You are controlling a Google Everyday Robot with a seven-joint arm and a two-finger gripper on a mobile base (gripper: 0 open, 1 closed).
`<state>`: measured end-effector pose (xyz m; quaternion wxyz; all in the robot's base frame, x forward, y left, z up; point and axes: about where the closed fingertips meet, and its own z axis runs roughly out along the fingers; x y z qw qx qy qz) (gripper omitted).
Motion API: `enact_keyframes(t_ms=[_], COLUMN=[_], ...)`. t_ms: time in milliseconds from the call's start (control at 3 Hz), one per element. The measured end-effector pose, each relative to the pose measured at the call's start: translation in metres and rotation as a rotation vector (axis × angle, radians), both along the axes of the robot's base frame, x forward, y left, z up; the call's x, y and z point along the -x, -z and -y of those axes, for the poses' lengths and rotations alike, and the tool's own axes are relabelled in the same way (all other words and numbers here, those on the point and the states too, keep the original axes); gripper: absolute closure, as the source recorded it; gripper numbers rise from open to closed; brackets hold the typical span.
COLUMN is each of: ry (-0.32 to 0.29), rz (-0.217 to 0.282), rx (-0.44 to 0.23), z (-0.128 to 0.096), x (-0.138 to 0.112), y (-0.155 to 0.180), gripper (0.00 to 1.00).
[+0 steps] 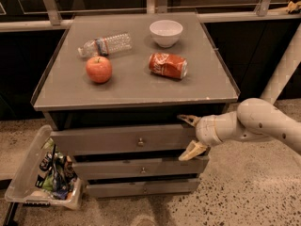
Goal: Open top drawer
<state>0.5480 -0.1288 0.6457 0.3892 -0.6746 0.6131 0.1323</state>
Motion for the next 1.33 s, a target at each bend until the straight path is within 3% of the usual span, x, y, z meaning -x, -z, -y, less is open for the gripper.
enact_keyframes(t_ms=[1000, 1333], ry=[-0.004, -0.007], rz=[-0.008, -0.024], rx=[-0.001, -0.011], z=[0.000, -0.001], x=[0.002, 0.012], y=[-0.003, -0.011], gripper=[0.88, 1.00])
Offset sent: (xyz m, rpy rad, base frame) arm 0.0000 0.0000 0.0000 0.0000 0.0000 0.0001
